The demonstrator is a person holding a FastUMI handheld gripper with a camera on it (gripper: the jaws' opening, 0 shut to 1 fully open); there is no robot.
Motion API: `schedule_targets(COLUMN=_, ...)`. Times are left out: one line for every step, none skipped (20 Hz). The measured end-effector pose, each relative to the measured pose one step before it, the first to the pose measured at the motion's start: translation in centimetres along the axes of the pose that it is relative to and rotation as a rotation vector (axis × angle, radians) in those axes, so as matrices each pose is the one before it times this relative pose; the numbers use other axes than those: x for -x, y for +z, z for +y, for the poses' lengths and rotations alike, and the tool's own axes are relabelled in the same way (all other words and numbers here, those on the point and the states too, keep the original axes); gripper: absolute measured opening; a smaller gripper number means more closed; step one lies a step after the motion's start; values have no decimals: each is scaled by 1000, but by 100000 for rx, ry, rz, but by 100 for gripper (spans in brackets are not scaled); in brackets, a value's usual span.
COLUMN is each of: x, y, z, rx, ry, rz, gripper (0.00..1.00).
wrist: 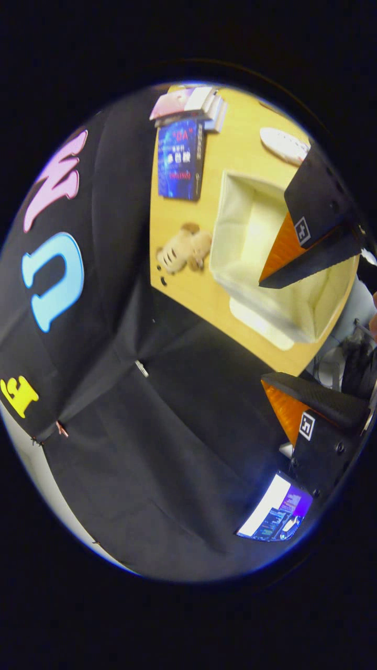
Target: Open the storage box then place both shoes into the box .Put the left shoe in first, then the right shoe, with the right side of both shoes facing outward in a uniform manner.
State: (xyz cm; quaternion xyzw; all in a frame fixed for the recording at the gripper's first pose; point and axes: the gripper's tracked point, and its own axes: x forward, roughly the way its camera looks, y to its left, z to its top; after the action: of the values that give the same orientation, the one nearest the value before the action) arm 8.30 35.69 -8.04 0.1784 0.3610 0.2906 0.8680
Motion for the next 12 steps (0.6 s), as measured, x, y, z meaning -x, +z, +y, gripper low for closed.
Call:
schedule_targets(x=1359, y=-267, z=-2562, rx=1063, ry=-5068, rz=-851, gripper=98)
schedule_targets(x=1455, y=-408, z=-2592, rx=1284, ry=-5337, rz=-641, gripper=98)
schedule_targets(x=978, y=-536, z=-3324, rx=1235, ry=-6379, rz=-290, gripper=98)
schedule_targets(x=455, y=-487, z=-2318, rx=371, ry=-3992, rz=246, gripper=98)
schedule_targets(x=454, y=-837, z=-2642, rx=21, ry=-4838, rz=732, gripper=98)
schedule_targets(x=187, y=-899, z=-2468, rx=-326, ry=-4264, rz=899, gripper=98)
schedule_targets(x=91, y=-890, z=-2391, rx=-735, ry=-3573, rz=1006, gripper=99)
schedule_targets(x=-179, y=-967, z=-2224, rx=-709, ry=-3391, rz=960, gripper=99)
schedule_targets(x=-126, y=-1036, z=-1850, rx=-560, ry=-3311, rz=1043, gripper=99)
schedule_targets(x=-182, y=-1072, z=-1983, rx=-338, ry=-2864, rz=1505, gripper=99)
schedule_targets(x=-255, y=-1457, z=-2011, rx=-38, ry=-2302, rz=1726, gripper=99)
schedule_targets(x=-329, y=-1243, z=-1725, rx=371, ry=-2053, rz=1816, gripper=99)
